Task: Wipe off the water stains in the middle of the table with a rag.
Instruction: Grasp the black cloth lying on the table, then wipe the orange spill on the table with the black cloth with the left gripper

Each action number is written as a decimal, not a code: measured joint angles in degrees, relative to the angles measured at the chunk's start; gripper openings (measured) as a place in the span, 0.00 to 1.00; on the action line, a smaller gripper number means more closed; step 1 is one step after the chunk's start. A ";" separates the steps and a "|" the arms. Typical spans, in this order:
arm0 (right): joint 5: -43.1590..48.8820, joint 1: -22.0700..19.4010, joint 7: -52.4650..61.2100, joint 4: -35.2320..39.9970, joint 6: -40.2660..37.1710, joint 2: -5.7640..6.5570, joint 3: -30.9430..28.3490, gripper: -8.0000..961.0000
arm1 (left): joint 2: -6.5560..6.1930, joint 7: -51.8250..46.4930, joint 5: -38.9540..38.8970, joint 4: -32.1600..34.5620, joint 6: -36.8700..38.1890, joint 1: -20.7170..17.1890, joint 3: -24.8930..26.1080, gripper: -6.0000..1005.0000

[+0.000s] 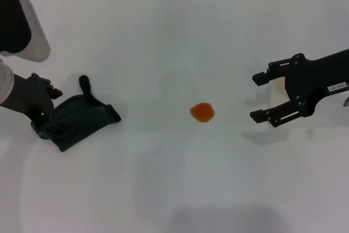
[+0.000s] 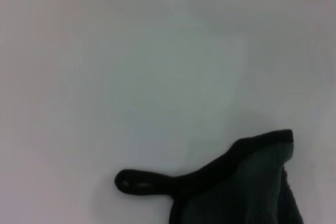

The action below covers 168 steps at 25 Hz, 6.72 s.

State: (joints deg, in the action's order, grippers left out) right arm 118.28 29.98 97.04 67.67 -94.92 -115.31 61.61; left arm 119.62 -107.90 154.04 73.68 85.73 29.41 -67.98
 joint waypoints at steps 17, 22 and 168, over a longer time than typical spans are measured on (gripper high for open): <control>0.40 -0.11 -0.30 -0.13 0.60 0.02 0.00 0.87 | -0.12 -3.51 -1.19 -5.73 -3.55 0.79 -5.00 0.75; 0.44 -0.05 -0.91 -0.71 0.94 0.07 0.00 0.87 | -0.14 -4.26 -0.87 -6.08 -3.62 1.32 -5.00 0.54; 0.61 -0.94 -3.03 0.90 1.23 0.17 -0.61 0.87 | 0.07 -20.89 -24.24 -17.97 -33.08 11.04 -38.80 0.11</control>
State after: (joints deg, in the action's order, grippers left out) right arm 118.89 29.04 94.01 68.57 -93.69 -115.14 61.00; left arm 119.69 -128.79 129.80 55.71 52.66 40.44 -106.78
